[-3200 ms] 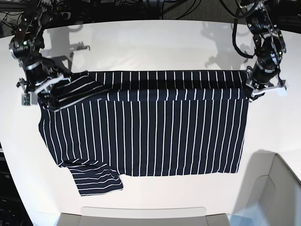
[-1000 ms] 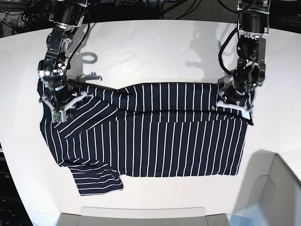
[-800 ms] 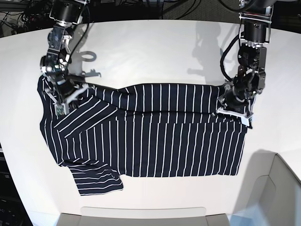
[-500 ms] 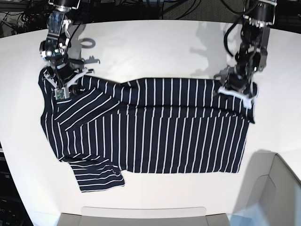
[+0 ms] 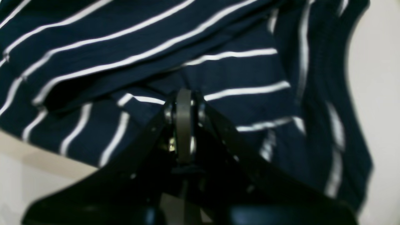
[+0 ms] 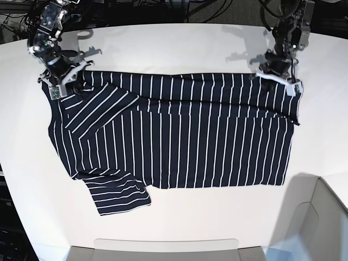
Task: Fold the T-shirt properly
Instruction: 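Grasp the sleeve side of the shirt with the right gripper and fold inward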
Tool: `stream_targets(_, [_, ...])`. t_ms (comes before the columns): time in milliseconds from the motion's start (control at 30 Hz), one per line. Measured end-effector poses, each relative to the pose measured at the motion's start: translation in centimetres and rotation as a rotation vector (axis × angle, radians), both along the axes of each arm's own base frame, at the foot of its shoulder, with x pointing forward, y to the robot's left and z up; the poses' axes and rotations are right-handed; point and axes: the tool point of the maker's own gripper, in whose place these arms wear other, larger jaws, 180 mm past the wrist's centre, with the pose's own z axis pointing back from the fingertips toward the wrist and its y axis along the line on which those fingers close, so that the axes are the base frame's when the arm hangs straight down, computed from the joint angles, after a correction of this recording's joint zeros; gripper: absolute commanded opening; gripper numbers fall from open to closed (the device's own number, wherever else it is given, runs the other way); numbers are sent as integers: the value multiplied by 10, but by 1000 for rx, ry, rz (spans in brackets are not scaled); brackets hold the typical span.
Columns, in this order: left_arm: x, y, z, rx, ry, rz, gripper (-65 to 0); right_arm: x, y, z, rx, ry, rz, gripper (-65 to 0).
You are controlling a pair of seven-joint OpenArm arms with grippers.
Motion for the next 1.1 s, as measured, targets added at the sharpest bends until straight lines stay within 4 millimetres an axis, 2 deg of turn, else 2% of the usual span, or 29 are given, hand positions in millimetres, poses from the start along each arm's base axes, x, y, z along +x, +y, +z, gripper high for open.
stream_targets(167, [-42, -10, 7, 5, 29, -14, -650, -9, -26, 0, -70, 16, -58, -626])
stream_targets(367, [-57, -20, 12, -17, 70, -27, -650, -12, -30, 0, -76, 14, -84, -626])
stream_targets(567, [-61, -31, 20, -60, 130, -35, -650, -11, -61, 7, -109, 25, -188, -627])
stream_targets(667, [-55, -32, 31, -86, 152, -24, -650, -4, -82, 31, -171, -15, -238, -627])
stream_targets(733, [-52, -32, 39, -104, 165, -23, -650, 2, -85, 53, -199, -75, -248, -627])
stream_targets(833, [-39, -23, 58, -97, 134, -12, -650, 8, -76, 73, -221, -129, -245, -627])
stream_targets(933, [-17, -22, 77, -103, 89, -30, -650, 12, -58, 89, -217, -183, -250, -627])
stream_targets(1100, [10, -20, 93, -112, 50, -47, -650, 35, -38, 110, -168, -274, -267, -626])
